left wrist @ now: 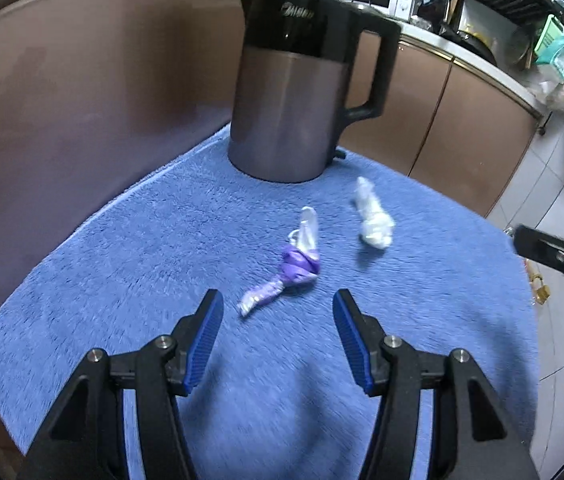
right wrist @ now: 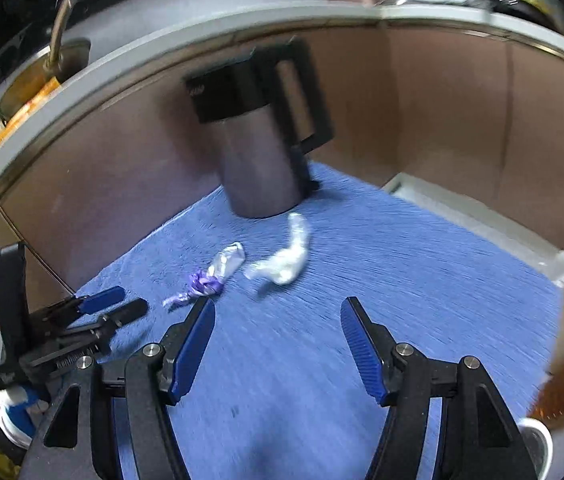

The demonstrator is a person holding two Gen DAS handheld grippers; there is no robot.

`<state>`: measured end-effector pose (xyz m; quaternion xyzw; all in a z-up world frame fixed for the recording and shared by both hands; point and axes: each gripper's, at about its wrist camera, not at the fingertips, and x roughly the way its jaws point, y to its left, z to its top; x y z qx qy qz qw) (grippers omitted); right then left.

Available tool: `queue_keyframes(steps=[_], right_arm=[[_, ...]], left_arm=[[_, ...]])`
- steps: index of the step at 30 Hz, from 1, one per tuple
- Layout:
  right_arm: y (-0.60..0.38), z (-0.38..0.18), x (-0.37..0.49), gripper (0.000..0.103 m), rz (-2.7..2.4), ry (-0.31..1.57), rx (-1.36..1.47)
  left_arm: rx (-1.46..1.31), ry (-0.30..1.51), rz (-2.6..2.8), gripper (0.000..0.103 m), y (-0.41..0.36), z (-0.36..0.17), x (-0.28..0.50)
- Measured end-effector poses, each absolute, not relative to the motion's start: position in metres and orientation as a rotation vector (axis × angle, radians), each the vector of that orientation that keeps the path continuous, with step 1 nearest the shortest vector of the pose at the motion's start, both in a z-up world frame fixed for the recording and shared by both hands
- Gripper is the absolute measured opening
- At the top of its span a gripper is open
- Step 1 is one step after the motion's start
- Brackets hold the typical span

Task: Collect trash
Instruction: 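Move both tools back to the towel toward the remaining wrappers, then grasp the clear plastic bag with the right tool while the left tool grasps the purple-and-clear wrapper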

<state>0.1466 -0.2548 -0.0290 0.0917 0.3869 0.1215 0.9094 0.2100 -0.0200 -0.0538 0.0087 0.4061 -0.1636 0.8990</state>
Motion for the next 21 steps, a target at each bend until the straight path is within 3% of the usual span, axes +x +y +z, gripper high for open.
queue_keyframes(steps=[13, 16, 19, 21], right_arm=[[-0.227, -0.100, 0.268, 0.059, 0.234, 0.918, 0.258], [-0.223, -0.113, 0.276, 0.051, 0.223, 0.950, 0.245], [-0.221, -0.124, 0.279, 0.037, 0.209, 0.970, 0.225], [-0.221, -0.125, 0.277, 0.030, 0.192, 0.962, 0.203]], left_arm=[[0.081, 0.860, -0.451, 0.055, -0.046, -0.091, 0.262], [0.080, 0.902, -0.449, 0.054, -0.048, -0.101, 0.268], [0.053, 0.917, -0.457, 0.053, -0.045, -0.102, 0.270], [0.033, 0.929, -0.459, 0.043, -0.041, -0.103, 0.271]])
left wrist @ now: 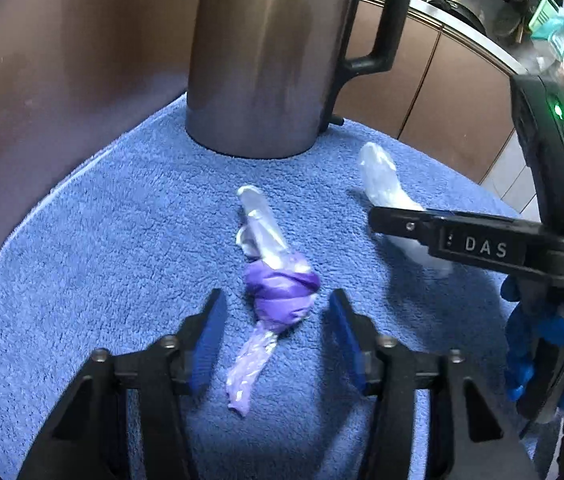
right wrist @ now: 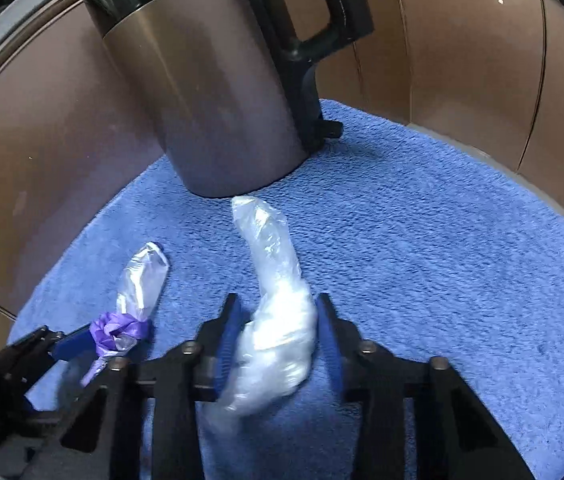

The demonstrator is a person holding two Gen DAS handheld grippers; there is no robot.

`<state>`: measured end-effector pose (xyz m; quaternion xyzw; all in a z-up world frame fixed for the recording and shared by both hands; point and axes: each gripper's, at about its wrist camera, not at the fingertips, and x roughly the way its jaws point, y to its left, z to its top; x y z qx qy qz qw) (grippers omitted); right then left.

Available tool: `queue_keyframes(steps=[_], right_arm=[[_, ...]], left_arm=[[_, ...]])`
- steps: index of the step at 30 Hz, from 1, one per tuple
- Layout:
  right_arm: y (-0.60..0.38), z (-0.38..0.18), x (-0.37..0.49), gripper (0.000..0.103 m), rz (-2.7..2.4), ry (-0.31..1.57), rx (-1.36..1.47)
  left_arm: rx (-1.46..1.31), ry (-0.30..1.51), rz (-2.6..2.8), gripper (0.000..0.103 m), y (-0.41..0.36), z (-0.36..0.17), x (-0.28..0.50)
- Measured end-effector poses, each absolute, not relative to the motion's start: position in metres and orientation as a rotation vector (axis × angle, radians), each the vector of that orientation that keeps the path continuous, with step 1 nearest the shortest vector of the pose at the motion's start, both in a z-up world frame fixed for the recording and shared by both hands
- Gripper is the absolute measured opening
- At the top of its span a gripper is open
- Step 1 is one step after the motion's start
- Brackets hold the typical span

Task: Collect trash
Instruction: 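Grasp the clear plastic bag with the right tool while the left tool grasps the purple-and-clear wrapper, then carry the plastic bag and wrapper in both tools over the bin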

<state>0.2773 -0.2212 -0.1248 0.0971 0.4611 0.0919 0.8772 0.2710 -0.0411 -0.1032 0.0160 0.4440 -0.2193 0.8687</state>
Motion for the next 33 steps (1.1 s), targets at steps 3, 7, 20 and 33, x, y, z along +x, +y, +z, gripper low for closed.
queue_keyframes(steps=[3, 7, 20, 33], right_arm=[[-0.225, -0.125, 0.274, 0.028, 0.189, 0.958, 0.208], [-0.232, -0.117, 0.259, 0.028, 0.188, 0.946, 0.218], [-0.251, -0.049, 0.163, 0.028, 0.197, 0.843, 0.214], [-0.293, 0.008, 0.028, 0.028, 0.130, 0.716, 0.151]], left_arm=[[0.004, 0.931, -0.456, 0.027, -0.034, -0.102, 0.271], [-0.029, 0.929, -0.458, 0.020, -0.023, -0.097, 0.263], [0.053, 0.784, -0.426, 0.019, -0.028, -0.031, 0.163], [0.160, 0.632, -0.361, 0.019, -0.060, 0.017, 0.042]])
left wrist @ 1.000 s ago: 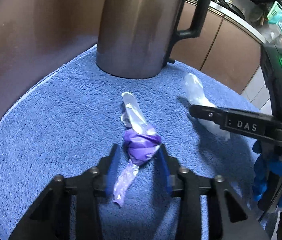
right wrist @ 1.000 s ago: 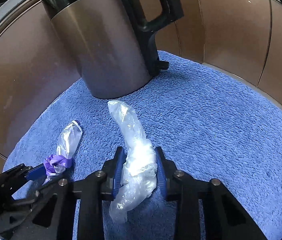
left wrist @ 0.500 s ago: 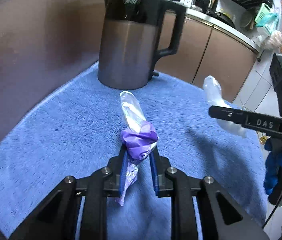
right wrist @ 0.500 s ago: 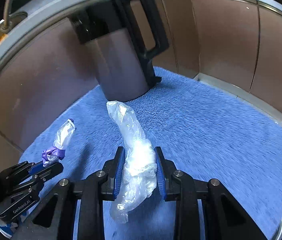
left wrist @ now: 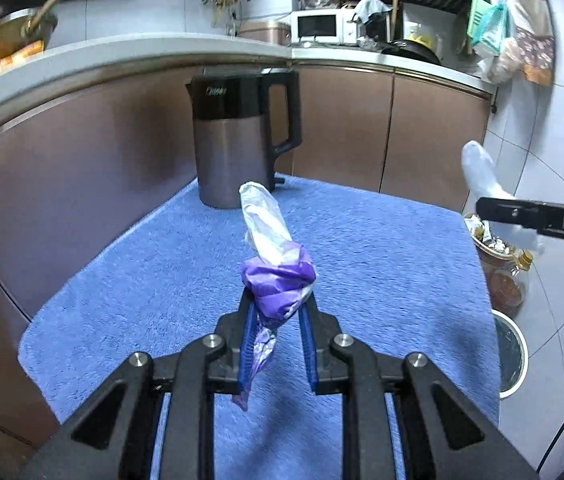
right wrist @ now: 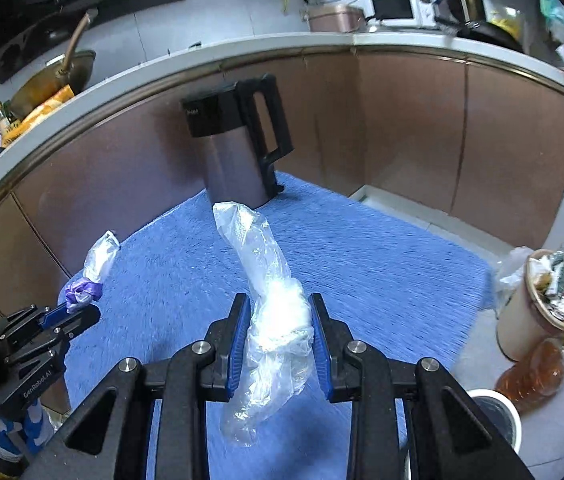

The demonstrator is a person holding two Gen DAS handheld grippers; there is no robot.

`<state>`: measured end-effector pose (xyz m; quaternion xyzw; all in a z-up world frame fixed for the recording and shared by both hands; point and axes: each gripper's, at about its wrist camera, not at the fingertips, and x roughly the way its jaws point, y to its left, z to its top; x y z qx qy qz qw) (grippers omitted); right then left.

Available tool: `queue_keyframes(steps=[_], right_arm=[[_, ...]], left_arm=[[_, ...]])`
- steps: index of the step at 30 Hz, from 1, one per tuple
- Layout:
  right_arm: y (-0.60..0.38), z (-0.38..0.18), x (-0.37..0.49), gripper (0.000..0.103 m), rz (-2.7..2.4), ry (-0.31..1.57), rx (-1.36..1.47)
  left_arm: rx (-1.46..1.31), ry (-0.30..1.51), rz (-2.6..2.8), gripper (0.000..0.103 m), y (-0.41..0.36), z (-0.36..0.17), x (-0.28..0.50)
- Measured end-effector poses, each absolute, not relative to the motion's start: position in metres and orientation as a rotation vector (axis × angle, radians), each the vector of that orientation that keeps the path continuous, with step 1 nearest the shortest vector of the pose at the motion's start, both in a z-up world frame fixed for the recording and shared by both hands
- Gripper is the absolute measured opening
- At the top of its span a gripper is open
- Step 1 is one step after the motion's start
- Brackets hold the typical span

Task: Collect trash
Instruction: 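Carry the plastic bag and wrapper in both tools over the bin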

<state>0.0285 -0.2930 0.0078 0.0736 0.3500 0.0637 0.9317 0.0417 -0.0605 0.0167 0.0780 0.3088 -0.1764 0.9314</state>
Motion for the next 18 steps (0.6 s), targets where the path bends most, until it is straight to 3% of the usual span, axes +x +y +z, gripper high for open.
queue_keyframes(steps=[18], right_arm=[[-0.392, 0.009, -0.077, 0.028, -0.054, 0.639, 0.239]], left_arm=[[0.293, 0.574, -0.493, 0.019, -0.153, 0.042, -0.016]])
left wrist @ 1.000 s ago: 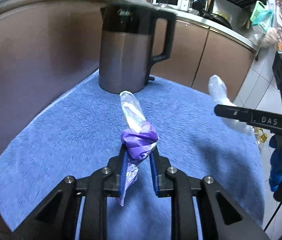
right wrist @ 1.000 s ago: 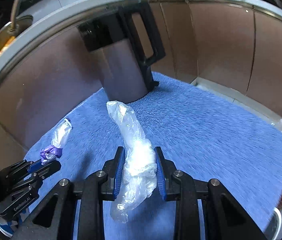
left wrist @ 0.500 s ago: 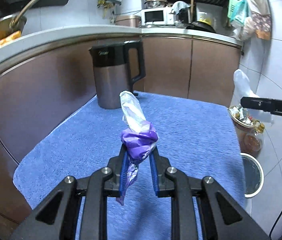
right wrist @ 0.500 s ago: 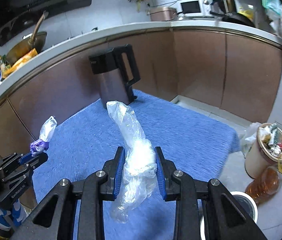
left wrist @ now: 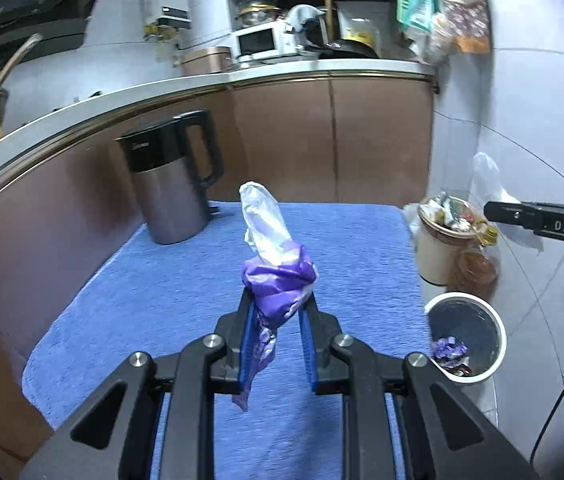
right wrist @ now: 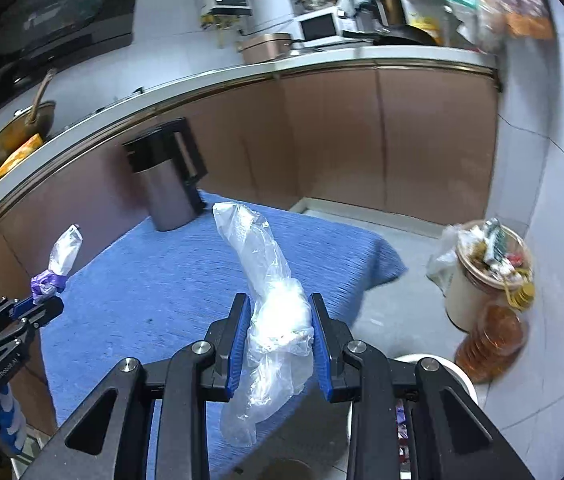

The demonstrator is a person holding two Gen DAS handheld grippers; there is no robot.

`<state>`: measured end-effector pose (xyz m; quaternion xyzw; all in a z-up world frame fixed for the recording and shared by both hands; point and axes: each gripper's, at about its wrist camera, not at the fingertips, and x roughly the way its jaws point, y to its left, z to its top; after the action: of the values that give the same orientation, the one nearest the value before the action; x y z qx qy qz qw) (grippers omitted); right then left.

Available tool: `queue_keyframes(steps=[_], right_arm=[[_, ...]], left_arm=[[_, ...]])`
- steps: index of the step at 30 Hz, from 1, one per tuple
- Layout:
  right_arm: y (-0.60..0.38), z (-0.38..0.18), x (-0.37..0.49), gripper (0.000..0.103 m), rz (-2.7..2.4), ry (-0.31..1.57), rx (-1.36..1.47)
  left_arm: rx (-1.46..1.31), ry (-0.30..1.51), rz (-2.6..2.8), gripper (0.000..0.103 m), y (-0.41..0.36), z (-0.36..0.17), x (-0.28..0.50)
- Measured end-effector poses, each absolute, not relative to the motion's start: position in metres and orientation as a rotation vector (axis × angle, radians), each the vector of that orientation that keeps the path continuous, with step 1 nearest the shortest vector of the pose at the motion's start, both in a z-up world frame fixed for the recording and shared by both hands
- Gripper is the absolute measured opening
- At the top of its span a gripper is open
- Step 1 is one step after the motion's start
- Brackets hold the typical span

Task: Collect trash
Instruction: 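Carry the plastic bag and wrapper in both tools over the bin, then open both tools to drop the bag and wrapper into the bin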

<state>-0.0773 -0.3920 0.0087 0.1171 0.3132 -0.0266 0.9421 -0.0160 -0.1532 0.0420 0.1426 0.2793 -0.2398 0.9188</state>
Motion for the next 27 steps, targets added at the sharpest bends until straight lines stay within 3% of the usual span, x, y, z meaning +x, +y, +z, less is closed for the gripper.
queue_keyframes(steps=[7, 17, 26, 27], right_arm=[[-0.450, -0.033, -0.101, 0.028, -0.154, 0.679, 0.333], [-0.530, -0.130, -0.125, 0.028, -0.301, 0.823, 0.466], [-0.566, -0.189, -0.123, 0.031, -0.359, 0.918, 0.514], [-0.567, -0.194, -0.122, 0.034, -0.361, 0.926, 0.510]], left_arm=[[0.377, 0.629, -0.652, 0.019, -0.239, 0.020, -0.027], [0.467, 0.834, -0.883, 0.020, -0.386, -0.058, -0.033], [0.439, 0.966, -0.939, 0.021, -0.443, -0.100, -0.014], [0.430, 0.983, -0.950, 0.022, -0.447, -0.103, -0.012]])
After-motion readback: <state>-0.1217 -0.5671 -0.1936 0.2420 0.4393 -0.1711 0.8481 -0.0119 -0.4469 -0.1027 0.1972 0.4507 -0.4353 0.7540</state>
